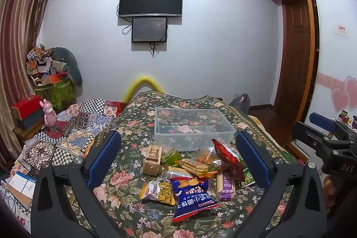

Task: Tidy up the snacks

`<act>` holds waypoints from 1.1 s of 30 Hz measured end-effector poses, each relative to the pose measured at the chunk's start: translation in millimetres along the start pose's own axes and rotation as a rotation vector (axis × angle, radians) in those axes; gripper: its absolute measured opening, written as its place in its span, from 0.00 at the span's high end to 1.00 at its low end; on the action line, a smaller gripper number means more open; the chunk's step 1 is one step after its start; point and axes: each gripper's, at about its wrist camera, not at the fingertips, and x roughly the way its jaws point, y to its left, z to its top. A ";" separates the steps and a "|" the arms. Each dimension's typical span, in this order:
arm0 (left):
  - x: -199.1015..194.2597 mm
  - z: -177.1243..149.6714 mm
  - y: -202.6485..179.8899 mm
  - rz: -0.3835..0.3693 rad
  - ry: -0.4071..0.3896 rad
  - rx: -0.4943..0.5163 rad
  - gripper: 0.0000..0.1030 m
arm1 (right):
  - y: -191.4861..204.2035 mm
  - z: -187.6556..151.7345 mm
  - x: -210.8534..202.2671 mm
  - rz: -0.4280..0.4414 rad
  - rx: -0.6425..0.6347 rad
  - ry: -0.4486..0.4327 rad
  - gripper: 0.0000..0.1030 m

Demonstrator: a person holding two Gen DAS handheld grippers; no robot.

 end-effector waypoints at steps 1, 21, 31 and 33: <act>0.0 -0.1 0.0 0.001 -0.001 0.002 0.00 | 0.0 0.1 0.0 0.000 -0.001 -0.001 0.00; 38.4 -15.5 9.8 0.024 0.065 0.049 0.05 | -19.2 -8.6 28.5 -0.007 0.054 0.074 0.00; 90.4 -42.5 25.2 0.049 0.212 0.104 0.20 | -39.3 -32.4 60.7 -0.074 0.050 0.183 0.02; 102.6 -46.1 30.3 0.045 0.242 0.100 0.21 | -46.5 -36.0 66.6 -0.085 0.055 0.207 0.03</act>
